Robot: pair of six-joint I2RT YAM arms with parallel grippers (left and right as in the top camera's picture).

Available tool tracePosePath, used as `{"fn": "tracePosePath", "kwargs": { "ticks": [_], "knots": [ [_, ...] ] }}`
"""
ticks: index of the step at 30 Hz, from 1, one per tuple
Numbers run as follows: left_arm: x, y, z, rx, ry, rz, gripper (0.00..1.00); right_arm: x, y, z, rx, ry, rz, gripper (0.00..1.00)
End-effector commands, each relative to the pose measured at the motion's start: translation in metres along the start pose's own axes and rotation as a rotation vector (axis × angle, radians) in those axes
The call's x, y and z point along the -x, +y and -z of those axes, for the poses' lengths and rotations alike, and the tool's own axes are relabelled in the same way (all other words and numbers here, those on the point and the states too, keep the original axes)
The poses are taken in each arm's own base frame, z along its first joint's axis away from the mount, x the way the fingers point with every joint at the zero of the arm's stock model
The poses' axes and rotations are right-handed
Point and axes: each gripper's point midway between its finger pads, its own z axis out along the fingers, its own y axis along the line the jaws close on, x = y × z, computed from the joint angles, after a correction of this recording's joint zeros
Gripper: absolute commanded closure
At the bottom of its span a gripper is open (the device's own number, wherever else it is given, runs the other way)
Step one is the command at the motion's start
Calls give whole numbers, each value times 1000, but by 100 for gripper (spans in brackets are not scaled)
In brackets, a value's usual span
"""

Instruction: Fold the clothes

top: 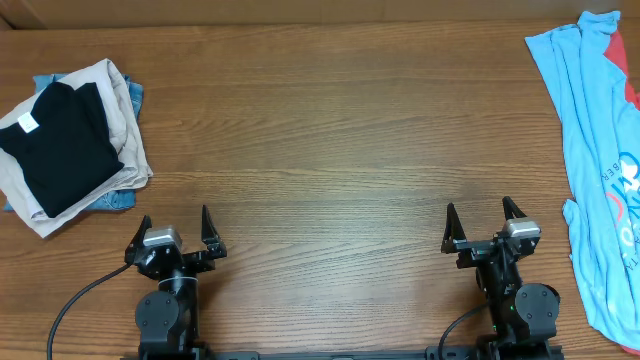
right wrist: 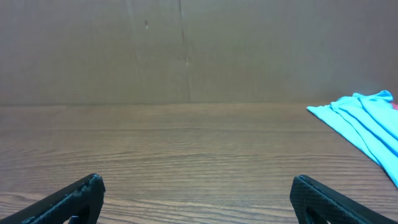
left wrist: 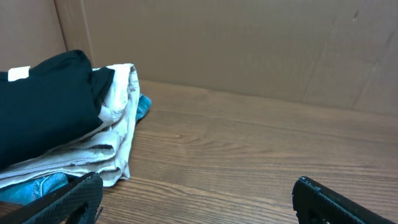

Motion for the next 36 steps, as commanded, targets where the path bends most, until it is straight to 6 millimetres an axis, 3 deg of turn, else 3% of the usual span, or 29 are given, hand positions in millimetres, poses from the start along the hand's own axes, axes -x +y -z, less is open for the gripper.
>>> {"fn": "tracePosePath", "kwargs": {
  "ticks": [1, 32, 36],
  "knots": [
    [1, 3, 0, 13, -9, -3, 0, -4, 1, -1, 5, 6, 7, 0],
    [1, 3, 0, 16, -10, -4, 0, -4, -1, -1, -6, 6, -1, 0],
    [3, 3, 2, 18, -1, -5, 0, 1, -7, 0, -40, -1, -63, 0]
  ]
}}
